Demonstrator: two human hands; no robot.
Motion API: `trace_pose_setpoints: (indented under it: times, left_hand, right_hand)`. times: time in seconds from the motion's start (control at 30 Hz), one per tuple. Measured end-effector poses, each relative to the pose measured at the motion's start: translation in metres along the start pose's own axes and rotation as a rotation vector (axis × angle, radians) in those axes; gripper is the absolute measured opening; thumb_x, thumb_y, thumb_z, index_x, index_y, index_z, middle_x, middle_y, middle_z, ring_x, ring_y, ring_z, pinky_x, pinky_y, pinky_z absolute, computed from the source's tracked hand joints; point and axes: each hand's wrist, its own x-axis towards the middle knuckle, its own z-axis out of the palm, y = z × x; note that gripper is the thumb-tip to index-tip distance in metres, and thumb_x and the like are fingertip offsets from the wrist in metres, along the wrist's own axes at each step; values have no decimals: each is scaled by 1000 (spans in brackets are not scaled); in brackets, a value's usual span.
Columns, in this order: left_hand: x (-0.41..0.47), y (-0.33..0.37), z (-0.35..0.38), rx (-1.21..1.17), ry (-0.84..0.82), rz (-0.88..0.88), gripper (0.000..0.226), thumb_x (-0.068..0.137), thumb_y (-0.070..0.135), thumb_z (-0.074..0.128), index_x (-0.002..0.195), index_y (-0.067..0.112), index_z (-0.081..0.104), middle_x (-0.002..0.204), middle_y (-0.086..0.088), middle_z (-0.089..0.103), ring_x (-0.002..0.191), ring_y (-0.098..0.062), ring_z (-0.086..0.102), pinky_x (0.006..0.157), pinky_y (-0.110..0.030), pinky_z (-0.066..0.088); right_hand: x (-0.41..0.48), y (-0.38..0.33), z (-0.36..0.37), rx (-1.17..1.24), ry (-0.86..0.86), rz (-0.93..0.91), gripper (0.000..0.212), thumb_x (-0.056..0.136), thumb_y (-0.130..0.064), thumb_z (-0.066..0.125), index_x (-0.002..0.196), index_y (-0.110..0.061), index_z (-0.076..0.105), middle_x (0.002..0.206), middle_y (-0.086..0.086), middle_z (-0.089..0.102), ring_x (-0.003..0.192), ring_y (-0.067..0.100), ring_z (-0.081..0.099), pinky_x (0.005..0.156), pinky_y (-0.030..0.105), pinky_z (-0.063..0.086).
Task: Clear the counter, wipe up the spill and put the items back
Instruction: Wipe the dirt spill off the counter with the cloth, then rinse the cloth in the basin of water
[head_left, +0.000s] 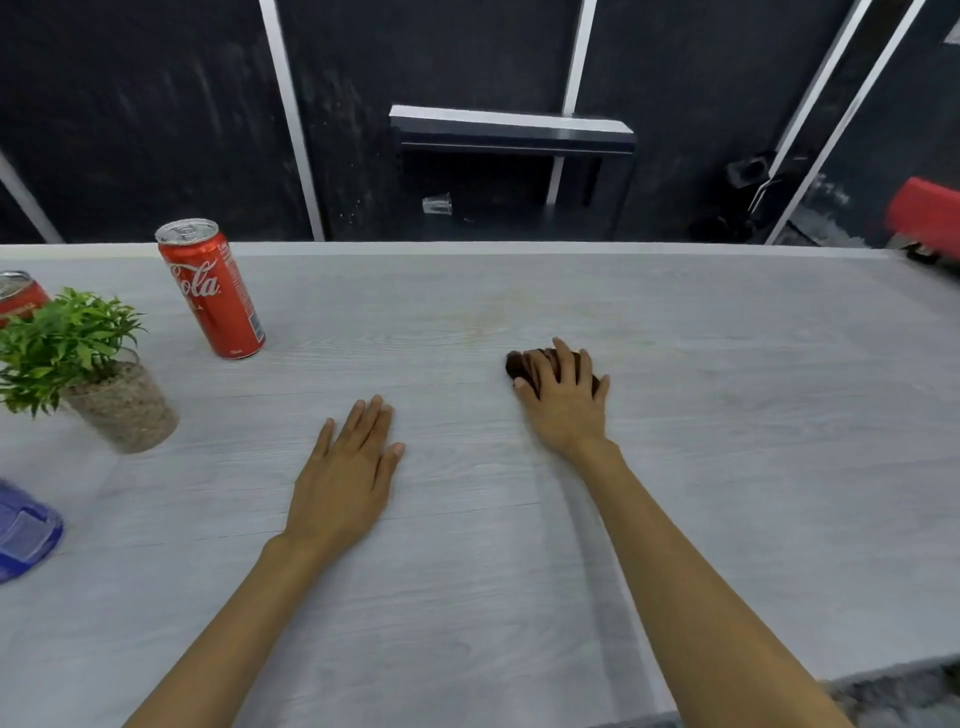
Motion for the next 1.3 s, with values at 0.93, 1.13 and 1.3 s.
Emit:
trace_pose_setpoints:
  times: [0.93, 1.13, 1.3]
  left_hand:
    - [-159, -11, -91, -1153, 473, -860, 27, 91, 33, 48, 102, 14, 65, 106, -14, 68, 97, -25, 66, 88, -35, 54]
    - [-307, -79, -139, -1372, 857, -1001, 19, 91, 17, 49, 92, 11, 67, 95, -12, 72, 84, -20, 71, 63, -23, 58]
    - [-415, -155, -155, -1374, 1074, -1161, 16, 90, 11, 51, 96, 10, 66, 98, -12, 69, 82, -19, 71, 63, -25, 59]
  right_hand:
    - [-159, -203, 27, 799, -534, -892, 55, 72, 12, 43, 114, -18, 58, 112, -8, 44, 113, 17, 44, 99, 20, 39]
    - [-268, -331, 62, 823, -845, -1111, 43, 79, 7, 51, 115, -16, 56, 121, 7, 46, 116, 24, 47, 101, 31, 41]
    - [-354, -431, 108, 765, -1066, -1194, 42, 80, -2, 58, 118, -19, 53, 123, 3, 45, 116, 18, 46, 96, 21, 35]
